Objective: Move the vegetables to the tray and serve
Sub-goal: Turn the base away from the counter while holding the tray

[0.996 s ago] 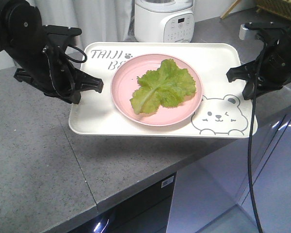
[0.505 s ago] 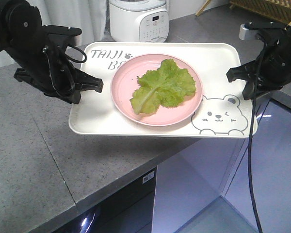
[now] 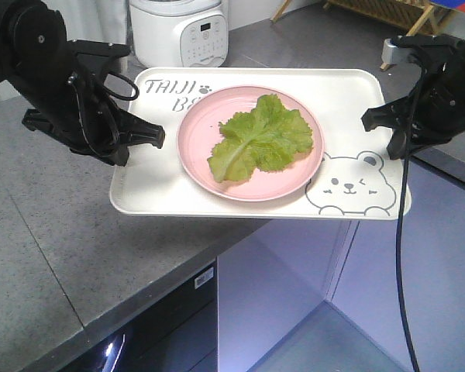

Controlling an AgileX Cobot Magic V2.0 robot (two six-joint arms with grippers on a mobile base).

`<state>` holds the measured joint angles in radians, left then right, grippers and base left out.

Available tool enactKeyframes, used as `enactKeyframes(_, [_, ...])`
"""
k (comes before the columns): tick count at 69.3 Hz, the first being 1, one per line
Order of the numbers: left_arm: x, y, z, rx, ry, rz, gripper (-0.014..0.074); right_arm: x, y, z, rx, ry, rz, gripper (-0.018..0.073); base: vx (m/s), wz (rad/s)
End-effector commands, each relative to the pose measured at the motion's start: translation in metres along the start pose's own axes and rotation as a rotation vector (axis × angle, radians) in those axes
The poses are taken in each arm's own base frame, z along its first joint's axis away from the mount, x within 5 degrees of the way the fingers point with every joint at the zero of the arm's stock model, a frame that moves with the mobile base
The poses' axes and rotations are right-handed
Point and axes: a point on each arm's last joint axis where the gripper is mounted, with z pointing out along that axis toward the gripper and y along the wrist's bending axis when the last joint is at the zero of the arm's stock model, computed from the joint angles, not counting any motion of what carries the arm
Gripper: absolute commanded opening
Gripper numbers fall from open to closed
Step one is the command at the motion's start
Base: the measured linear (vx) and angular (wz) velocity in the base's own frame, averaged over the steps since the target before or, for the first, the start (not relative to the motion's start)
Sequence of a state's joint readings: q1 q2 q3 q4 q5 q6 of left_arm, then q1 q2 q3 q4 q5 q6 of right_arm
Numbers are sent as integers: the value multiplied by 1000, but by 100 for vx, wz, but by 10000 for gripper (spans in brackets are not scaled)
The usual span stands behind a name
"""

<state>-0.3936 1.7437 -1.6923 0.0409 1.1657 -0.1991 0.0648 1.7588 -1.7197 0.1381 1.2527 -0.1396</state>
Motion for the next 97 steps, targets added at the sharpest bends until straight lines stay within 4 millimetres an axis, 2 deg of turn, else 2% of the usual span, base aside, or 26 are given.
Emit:
enactKeyframes(1, [-7,-5,-32,51,-150,18,-6,2,8,-30,-26,-62,-45,-6,-3,-21])
enactKeyframes(97, [-7,-5,-32,51,-150,18,-6,2,8,-30,-26,-62,-45,-6,-3,-27])
